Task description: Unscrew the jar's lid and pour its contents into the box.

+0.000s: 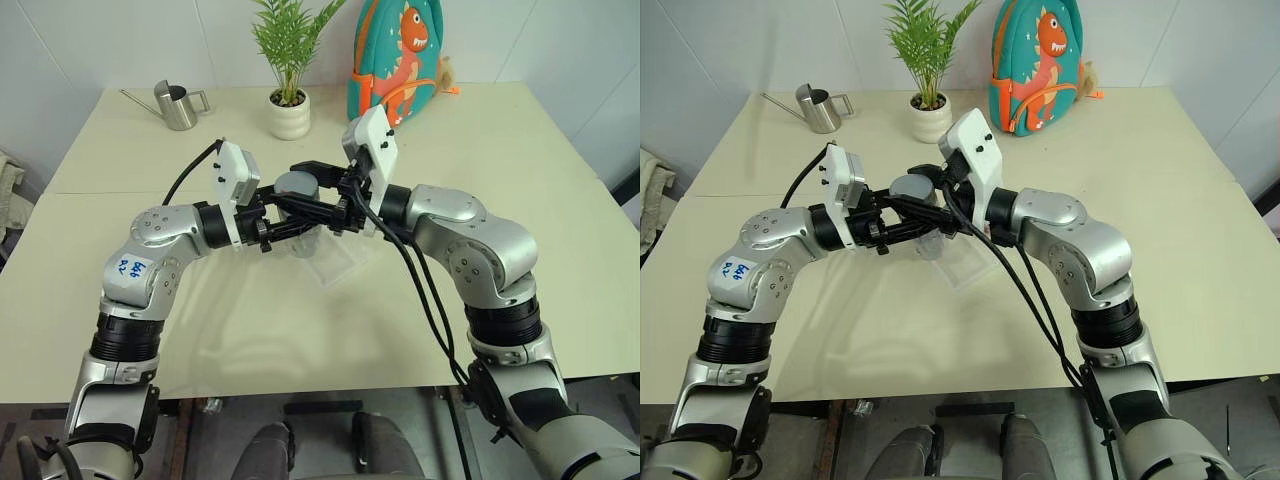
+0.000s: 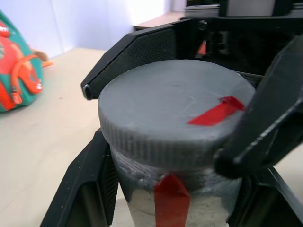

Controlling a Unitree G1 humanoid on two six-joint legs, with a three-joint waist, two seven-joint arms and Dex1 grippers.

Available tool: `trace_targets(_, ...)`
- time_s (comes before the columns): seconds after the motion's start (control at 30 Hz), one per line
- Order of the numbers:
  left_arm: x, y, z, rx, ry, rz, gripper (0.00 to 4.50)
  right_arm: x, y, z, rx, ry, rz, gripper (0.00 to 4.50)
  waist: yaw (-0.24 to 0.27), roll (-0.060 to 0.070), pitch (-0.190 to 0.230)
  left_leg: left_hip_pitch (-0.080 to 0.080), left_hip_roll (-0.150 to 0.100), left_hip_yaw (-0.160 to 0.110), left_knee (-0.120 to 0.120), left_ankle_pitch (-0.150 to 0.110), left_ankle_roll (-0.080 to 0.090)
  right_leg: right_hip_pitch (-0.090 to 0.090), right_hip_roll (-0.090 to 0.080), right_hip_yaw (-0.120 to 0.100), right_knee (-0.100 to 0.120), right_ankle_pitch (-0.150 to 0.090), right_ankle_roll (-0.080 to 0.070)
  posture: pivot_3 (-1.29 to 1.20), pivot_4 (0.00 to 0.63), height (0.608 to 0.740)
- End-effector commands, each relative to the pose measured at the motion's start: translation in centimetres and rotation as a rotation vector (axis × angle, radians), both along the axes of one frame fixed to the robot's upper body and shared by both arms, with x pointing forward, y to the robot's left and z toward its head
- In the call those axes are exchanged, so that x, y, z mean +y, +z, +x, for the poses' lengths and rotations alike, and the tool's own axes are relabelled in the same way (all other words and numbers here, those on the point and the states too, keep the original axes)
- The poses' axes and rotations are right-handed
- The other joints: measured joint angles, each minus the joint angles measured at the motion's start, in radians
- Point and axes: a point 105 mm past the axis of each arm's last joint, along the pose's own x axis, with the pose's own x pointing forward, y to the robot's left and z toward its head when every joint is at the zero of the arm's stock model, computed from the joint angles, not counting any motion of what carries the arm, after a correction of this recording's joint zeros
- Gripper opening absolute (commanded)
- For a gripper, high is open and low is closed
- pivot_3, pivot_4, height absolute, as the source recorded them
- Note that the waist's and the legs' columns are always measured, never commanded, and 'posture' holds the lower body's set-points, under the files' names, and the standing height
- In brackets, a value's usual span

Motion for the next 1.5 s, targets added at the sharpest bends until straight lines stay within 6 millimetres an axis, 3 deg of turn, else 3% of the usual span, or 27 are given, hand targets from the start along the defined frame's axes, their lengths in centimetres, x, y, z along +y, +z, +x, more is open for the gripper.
trace_targets(0.03,0.1,2.0,-1.4,-0.07,-0.14,0.011,2.35,-0.6,1.0,-2.4,-0.087,0.204,-0.048,2.55,0.0,0.0,0.0,0.0,0.0,0.0,0.0,0.0,0.0,0.0,0.0,0.0,-0.001,0.0,0.0,0.0,0.15,0.74)
trace_targets(0.23,0.3,2.1,-4.2,0.021,-0.415,0.068,2.35,-2.2,1.6,-5.7,-0.084,0.519,-0.176,2.55,-0.002,0.0,0.0,-0.001,0.001,0.001,0.0,-0.001,0.001,0.001,0.0,-0.001,-0.003,0.0,0.0,0.0,0.15,0.74)
trace_targets(0.57,0.0,2.1,-4.5,0.02,-0.415,0.033,2.35,-2.2,2.8,-4.8,-0.086,0.463,-0.138,2.55,0.0,0.0,0.0,-0.001,0.001,0.001,0.001,-0.001,0.001,0.001,0.0,-0.001,-0.003,0.0,0.0,0.0,0.15,0.74)
trace_targets(0.77,0.3,2.3,-4.2,0.002,-0.363,-0.019,2.35,-2.6,3.6,-3.8,-0.09,0.383,-0.063,4.48,0.001,0.0,0.0,-0.001,0.002,0.001,0.001,-0.001,0.001,0.0,0.0,-0.001,-0.003,0.0,0.0,0.0,0.15,0.74)
trace_targets(1.03,1.7,2.5,-1.9,-0.044,-0.141,-0.137,2.35,-4.3,4.8,-1.7,-0.112,0.158,0.033,4.48,0.003,0.0,0.0,-0.001,0.002,0.001,0.0,-0.001,0.001,0.0,0.0,-0.001,-0.004,0.0,0.0,0.0,0.15,0.74)
trace_targets(1.3,0.5,2.4,-1.4,-0.043,-0.123,-0.183,2.35,-1.6,3.8,-3.0,-0.088,0.197,0.034,4.48,-0.001,0.0,0.0,-0.001,0.002,0.001,0.0,-0.001,0.001,0.0,0.0,0.0,-0.003,0.0,0.0,0.0,0.15,0.74)
trace_targets(1.5,-0.6,2.0,-2.0,-0.036,-0.182,-0.16,2.35,-0.2,3.9,-1.7,-0.105,0.166,0.03,4.48,0.001,0.0,0.0,-0.001,0.001,0.001,0.002,-0.001,0.001,0.0,0.0,0.0,-0.001,0.0,0.0,0.0,0.15,0.74)
